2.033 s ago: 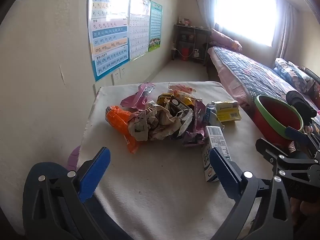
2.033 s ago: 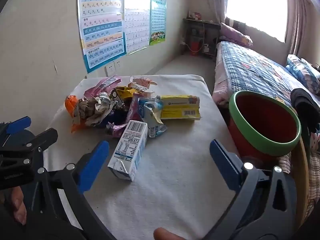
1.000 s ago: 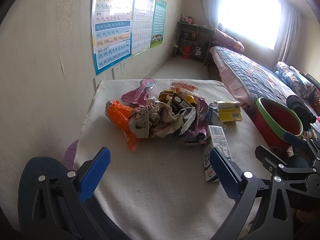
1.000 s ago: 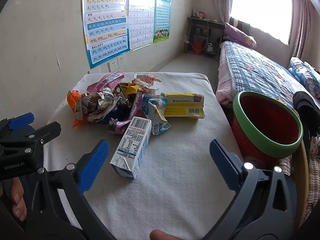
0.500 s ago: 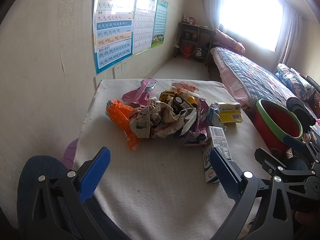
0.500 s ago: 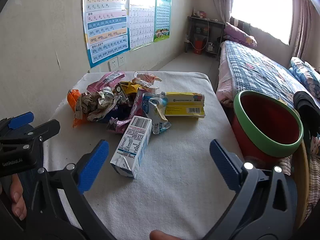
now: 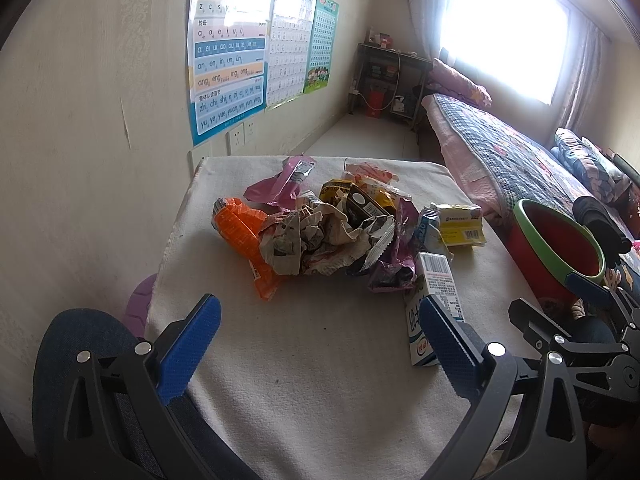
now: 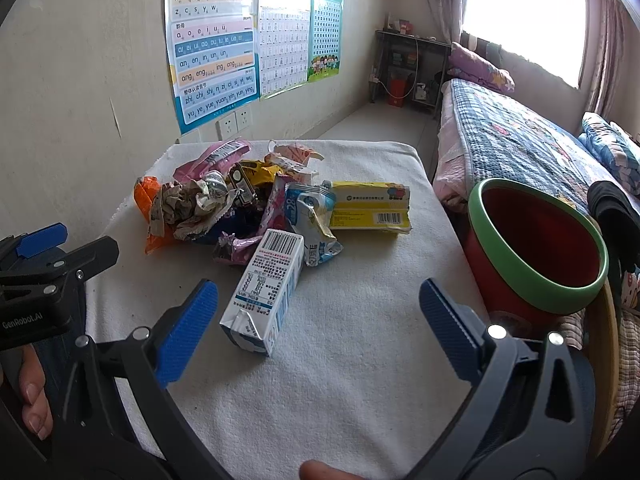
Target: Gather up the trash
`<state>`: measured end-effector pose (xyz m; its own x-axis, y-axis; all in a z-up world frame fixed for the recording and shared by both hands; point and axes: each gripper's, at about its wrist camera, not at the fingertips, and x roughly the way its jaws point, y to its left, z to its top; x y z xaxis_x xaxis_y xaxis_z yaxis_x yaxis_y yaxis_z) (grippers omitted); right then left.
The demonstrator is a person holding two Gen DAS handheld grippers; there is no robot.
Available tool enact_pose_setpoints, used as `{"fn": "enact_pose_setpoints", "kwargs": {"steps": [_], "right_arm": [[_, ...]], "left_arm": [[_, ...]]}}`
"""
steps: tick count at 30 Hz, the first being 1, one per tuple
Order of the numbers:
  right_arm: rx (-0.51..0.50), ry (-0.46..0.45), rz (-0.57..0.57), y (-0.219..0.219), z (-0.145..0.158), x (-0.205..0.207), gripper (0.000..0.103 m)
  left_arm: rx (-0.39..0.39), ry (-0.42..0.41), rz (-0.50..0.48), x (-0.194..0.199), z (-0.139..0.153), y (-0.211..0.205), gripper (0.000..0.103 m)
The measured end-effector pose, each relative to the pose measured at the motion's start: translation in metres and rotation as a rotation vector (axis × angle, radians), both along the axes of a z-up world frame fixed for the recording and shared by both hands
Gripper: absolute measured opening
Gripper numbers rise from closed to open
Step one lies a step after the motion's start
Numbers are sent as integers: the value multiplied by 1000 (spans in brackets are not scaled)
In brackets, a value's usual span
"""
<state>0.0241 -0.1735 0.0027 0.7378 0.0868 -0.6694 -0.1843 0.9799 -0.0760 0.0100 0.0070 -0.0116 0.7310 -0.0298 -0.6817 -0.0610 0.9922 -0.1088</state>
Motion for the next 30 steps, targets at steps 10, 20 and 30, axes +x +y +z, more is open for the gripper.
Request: {"fn": "enact_pose_setpoints", "kwargs": {"steps": [10, 20, 30], "right_arm": [[-3, 4, 10, 1, -2, 2, 99], [-11, 21, 23, 5, -6, 3, 99], [18, 113, 54, 9, -15, 26, 99]], "left_arm": [[-3, 4, -1, 0, -1, 0, 95], [-10, 7, 1, 0, -2, 0, 95], [-23, 48, -20, 20, -2, 2, 95]]}}
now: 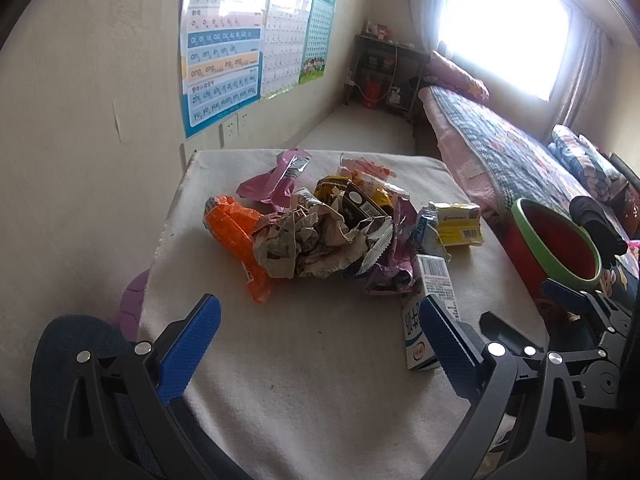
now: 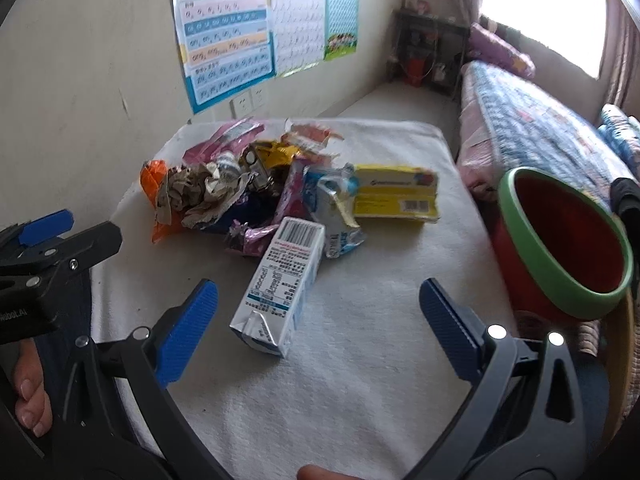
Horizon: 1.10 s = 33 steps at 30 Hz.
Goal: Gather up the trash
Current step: 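Grasp the white milk carton with the right tool while the left tool grasps crumpled brown paper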
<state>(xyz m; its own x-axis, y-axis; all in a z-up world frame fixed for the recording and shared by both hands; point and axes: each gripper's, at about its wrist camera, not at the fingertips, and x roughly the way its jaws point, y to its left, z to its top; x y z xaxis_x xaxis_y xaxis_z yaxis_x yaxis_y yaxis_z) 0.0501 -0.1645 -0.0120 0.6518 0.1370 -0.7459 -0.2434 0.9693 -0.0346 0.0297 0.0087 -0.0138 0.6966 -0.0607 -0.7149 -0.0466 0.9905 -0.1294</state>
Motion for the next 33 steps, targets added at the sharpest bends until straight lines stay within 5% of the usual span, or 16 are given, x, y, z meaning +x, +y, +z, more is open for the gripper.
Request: {"fn": "enact_pose_setpoints", "kwargs": {"steps": [17, 24, 27, 33], "right_arm": [[35, 196, -51, 15, -42, 51, 99], [25, 237, -49, 20, -53, 58, 98], [17, 248, -45, 21, -57, 60, 85], [57, 305, -33, 16, -64, 63, 38]], "left_arm": [[63, 153, -16, 92, -25, 26, 94], [69, 203, -61, 118, -41, 28, 77], [71, 223, -74, 123, -46, 28, 59], [18, 234, -92, 121, -50, 29, 42]]}}
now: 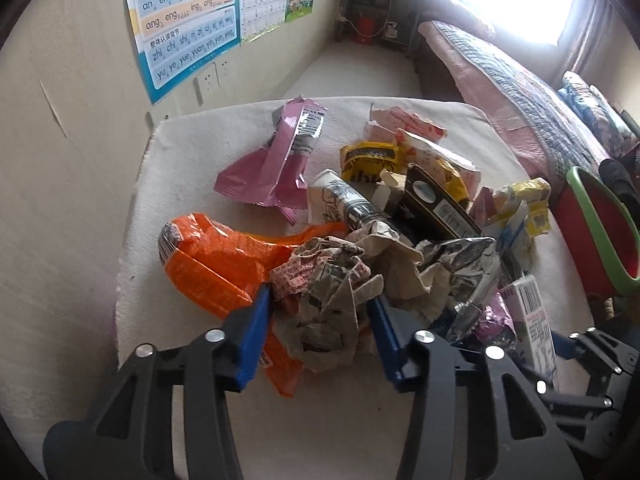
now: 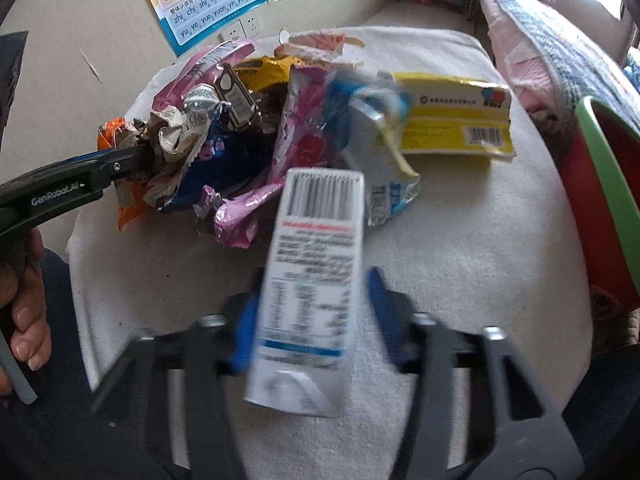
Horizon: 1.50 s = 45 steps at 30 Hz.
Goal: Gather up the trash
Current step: 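Grasp the white milk carton with the right tool while the left tool grasps crumpled brown paper, then carry both items over the green-rimmed red bin and open both tools to drop them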
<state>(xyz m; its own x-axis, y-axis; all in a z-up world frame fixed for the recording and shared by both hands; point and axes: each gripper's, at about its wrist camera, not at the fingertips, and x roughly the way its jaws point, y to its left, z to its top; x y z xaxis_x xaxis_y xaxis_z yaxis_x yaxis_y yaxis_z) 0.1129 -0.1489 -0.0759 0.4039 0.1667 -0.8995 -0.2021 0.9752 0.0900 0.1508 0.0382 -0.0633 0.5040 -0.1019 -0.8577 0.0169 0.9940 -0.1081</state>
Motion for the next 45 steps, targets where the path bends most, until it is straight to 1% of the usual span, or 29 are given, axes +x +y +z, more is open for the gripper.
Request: {"fn": "enact_pose_setpoints", "kwargs": {"steps": [3, 8, 16, 22, 27, 32, 38, 45], "right_arm": [[30, 4, 11, -5, 2, -2, 37], [64, -9, 6, -14, 17, -7, 36], [80, -87, 25, -25, 55, -23, 37], [85, -144, 10, -38, 77, -22, 37], [85, -190, -29, -60, 96, -17, 37], [82, -231, -97, -93, 115, -12, 37], [56, -271, -177, -142, 134, -5, 37], [17, -306, -271, -203, 150, 2, 36]], "left_arm": [[-38, -1, 3, -4, 2, 3, 38], [-51, -25, 10, -16, 15, 2, 37], [-76, -59, 77, -41, 40, 10, 37], [-94, -93, 64, -49, 63, -2, 37], [-90, -127, 18, -47, 80, -25, 37], [-99, -140, -32, -37, 89, -53, 37], [-129, -155, -89, -23, 100, -97, 37], [-147, -180, -172, -2, 118, -158, 37]]}}
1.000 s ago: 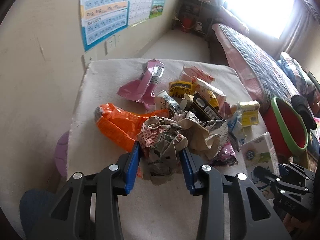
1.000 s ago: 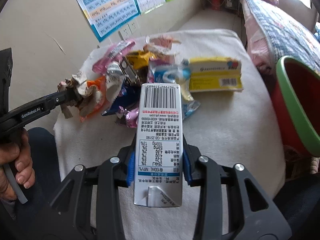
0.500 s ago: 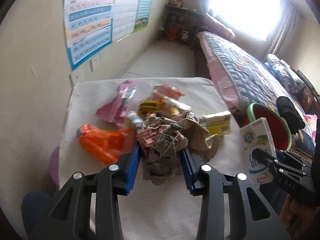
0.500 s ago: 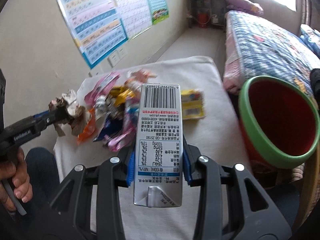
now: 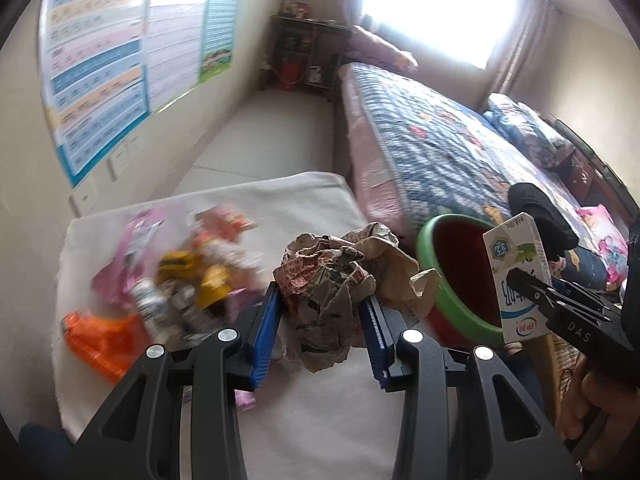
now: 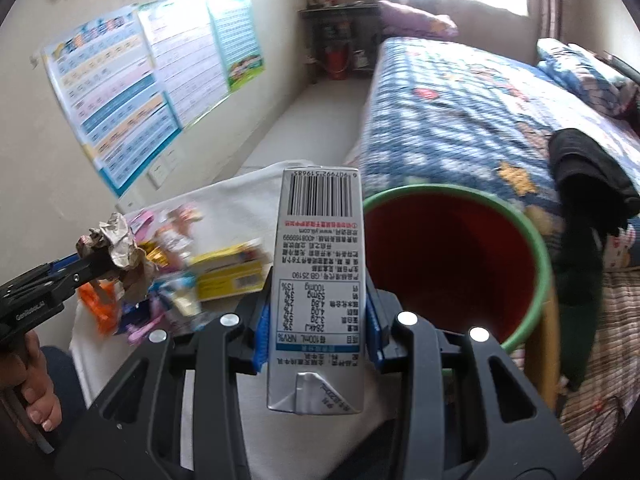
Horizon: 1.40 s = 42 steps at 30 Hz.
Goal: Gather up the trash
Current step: 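Carry both items over the green-rimmed red bin and open both tools to drop them, then move both open tools back toward the trash pile on the table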
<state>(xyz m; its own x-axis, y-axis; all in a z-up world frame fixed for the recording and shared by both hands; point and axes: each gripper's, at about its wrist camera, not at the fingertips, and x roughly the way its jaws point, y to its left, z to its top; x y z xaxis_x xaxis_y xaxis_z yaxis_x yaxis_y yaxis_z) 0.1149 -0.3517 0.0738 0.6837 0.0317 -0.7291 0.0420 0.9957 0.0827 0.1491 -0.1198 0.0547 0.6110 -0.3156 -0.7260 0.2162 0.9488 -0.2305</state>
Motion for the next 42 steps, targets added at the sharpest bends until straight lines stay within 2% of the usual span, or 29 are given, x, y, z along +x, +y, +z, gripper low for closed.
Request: {"fn": "enact_pose_setpoints", "kwargs": {"steps": [7, 14, 26, 29, 30, 31, 32, 37, 40, 42], "right_arm": [[-29, 3, -91, -63, 7, 7, 36], [-52, 33, -138, -103, 1, 12, 36], [-40, 77, -149, -127, -16, 27, 37], [-49, 93, -142, -127, -20, 32, 37], [-65, 98, -142, -126, -20, 33, 39], [-81, 98, -140, -125, -20, 33, 51], [-96, 89, -139, -123, -19, 32, 65], [-130, 82, -137, -121, -19, 29, 80], [-151, 78, -138, -118, -18, 26, 92], [-160, 72, -134, -114, -16, 24, 95]], "left_arm": [[-30, -10, -120, 19, 15, -76, 37], [-38, 7, -206, 38, 19, -143, 37], [-8, 47, -248, 67, 9, -194, 39], [-3, 48, -245, 71, 8, -200, 53], [-7, 45, -242, 73, 8, -201, 66], [-15, 38, -240, 72, 9, -200, 73], [-23, 28, -238, 72, 11, -199, 74], [-21, 3, -215, 70, 15, -193, 95], [-31, -6, -200, 68, 16, -185, 95], [-30, -12, -190, 65, 16, -179, 95]]}}
